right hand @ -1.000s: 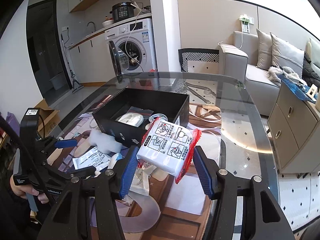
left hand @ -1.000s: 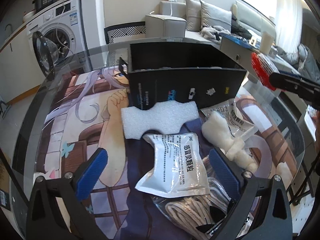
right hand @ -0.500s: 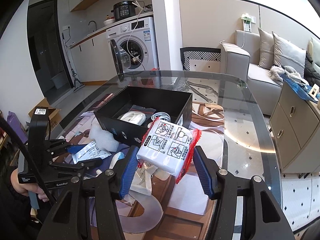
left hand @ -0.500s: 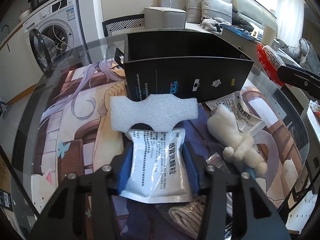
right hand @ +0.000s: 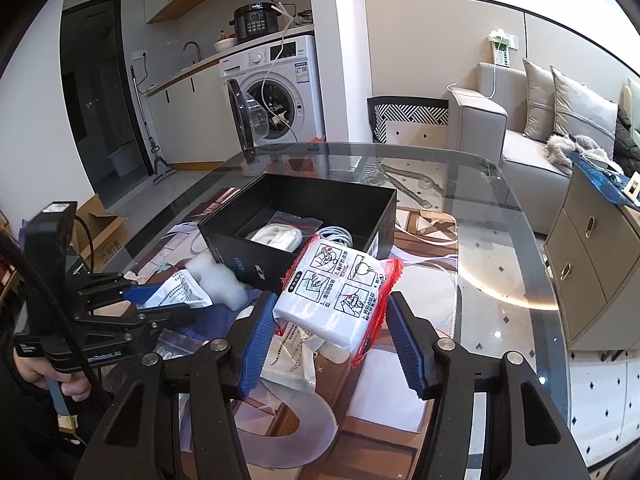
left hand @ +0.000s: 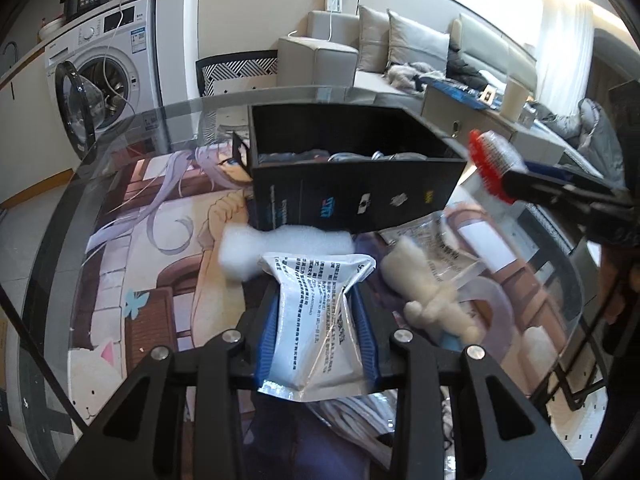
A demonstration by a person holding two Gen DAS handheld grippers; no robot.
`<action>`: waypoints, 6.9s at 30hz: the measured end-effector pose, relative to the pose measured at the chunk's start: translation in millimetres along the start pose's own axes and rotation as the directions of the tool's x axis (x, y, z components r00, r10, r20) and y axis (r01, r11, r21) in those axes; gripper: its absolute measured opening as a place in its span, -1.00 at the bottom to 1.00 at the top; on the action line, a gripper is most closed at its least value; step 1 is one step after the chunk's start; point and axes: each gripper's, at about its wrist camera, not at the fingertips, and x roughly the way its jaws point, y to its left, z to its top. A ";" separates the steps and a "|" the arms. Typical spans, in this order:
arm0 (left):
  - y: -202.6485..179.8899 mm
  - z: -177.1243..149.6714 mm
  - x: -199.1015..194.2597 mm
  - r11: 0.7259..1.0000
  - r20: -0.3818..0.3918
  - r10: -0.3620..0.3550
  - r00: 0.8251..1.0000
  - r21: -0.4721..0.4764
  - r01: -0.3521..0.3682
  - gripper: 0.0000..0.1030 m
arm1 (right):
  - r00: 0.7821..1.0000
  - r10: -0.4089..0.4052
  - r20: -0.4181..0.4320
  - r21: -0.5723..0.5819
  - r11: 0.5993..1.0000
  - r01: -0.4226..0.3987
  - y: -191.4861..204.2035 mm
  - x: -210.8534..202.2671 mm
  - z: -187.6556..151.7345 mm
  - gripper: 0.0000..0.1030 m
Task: Organize soft objects
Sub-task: 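Carry the pouch with the left gripper while the right gripper carries the packet over the box, then open the right gripper over the box while the left gripper releases the pouch inside, then move the left gripper to the adidas bag of white laces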
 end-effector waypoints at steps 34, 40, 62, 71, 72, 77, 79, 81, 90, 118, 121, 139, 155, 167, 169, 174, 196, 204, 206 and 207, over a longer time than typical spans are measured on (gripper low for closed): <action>22.2 81.2 -47.5 0.999 0.293 -0.022 0.956 -0.035 0.034 -0.33 | 0.971 -0.003 0.239 0.022 1.000 -0.002 -10.6 -49.1 51.1 0.10; 25.1 98.4 -43.0 0.999 0.302 -0.016 0.953 -0.027 0.026 -0.33 | 0.965 -0.014 0.263 0.025 1.000 0.007 -24.2 -54.6 71.5 0.10; 9.9 121.6 3.9 1.000 0.273 0.001 0.962 -0.005 0.000 -0.32 | 0.989 0.050 0.137 -0.039 0.998 -0.045 -15.2 17.0 85.2 0.10; 11.6 123.6 27.7 1.000 0.231 0.009 0.973 -0.007 -0.008 -0.32 | 0.996 0.044 0.081 -0.066 0.997 -0.039 -7.6 55.9 85.1 0.10; 11.7 123.1 29.8 1.000 0.227 0.009 0.974 -0.008 -0.008 -0.32 | 0.997 0.038 0.073 -0.070 0.997 -0.033 -7.1 60.4 85.1 0.10; 13.4 121.3 37.1 1.000 0.213 0.008 0.977 -0.011 -0.006 -0.31 | 0.998 0.033 0.053 -0.078 0.997 -0.029 -7.5 76.3 85.8 0.10; 13.4 120.8 40.4 1.000 0.206 0.009 0.978 -0.010 -0.007 -0.31 | 0.998 0.036 0.045 -0.075 0.997 -0.033 -8.5 82.3 86.4 0.10; 14.4 120.7 43.6 1.000 0.200 0.010 0.980 -0.006 -0.009 -0.31 | 0.999 0.034 0.036 -0.073 0.997 -0.032 -10.1 88.1 86.7 0.11; 11.6 120.0 53.8 1.000 0.170 0.005 0.985 0.012 -0.007 -0.28 | 1.000 0.011 0.024 -0.060 0.998 -0.010 -16.1 100.1 86.6 0.55; 7.3 73.8 -20.1 1.000 0.242 0.025 0.970 -0.008 -0.024 1.00 | 0.997 -0.026 0.075 -0.006 1.000 0.026 -0.7 9.4 33.1 0.99; 7.3 65.8 -27.0 0.999 0.244 0.036 0.969 -0.008 -0.035 1.00 | 0.997 -0.023 0.072 -0.002 1.000 0.024 -0.4 3.3 25.0 0.99; -1.4 24.6 -49.3 0.999 0.225 0.038 0.974 -0.010 -0.036 1.00 | 0.998 -0.009 0.057 0.007 1.000 0.008 7.3 -20.5 -13.6 0.99; -10.2 -18.0 -50.2 0.999 0.144 0.020 0.989 -0.036 -0.015 1.00 | 0.999 0.018 0.048 0.010 1.000 -0.018 22.2 -30.2 -40.5 0.99; -30.3 -41.7 -32.1 1.000 0.067 0.006 0.998 -0.013 -0.005 1.00 | 0.998 0.021 0.057 0.009 1.000 -0.021 24.1 -33.7 -40.5 0.99; -29.8 -42.1 -30.5 1.000 0.061 0.005 0.998 -0.021 -0.004 1.00 | 0.998 0.022 0.055 0.010 1.000 -0.022 24.0 -33.5 -40.5 0.99; -35.1 -44.4 -26.8 1.000 0.047 -0.006 0.999 -0.005 0.007 1.00 | 0.998 0.021 0.051 0.010 1.000 -0.022 25.3 -32.3 -40.6 0.99; -26.3 -58.3 -11.8 1.000 -0.043 0.021 0.999 -0.005 -0.021 1.00 | 0.999 0.027 0.035 0.003 1.000 -0.027 28.1 -25.4 -43.9 0.99; -2.7 -59.3 -14.3 0.996 -0.038 0.048 0.998 -0.072 -0.051 1.00 | 1.000 0.026 -0.003 -0.006 1.000 -0.026 36.6 -14.9 -44.5 0.99; -0.1 -59.1 -14.0 0.995 -0.038 0.052 0.998 -0.077 -0.055 1.00 | 1.000 0.018 -0.017 -0.007 1.000 -0.018 38.8 -11.2 -44.5 0.99; 0.8 -59.4 -13.9 0.995 -0.038 0.054 0.998 -0.079 -0.057 1.00 | 1.000 0.013 -0.025 -0.005 1.000 -0.013 40.1 -8.9 -44.4 0.99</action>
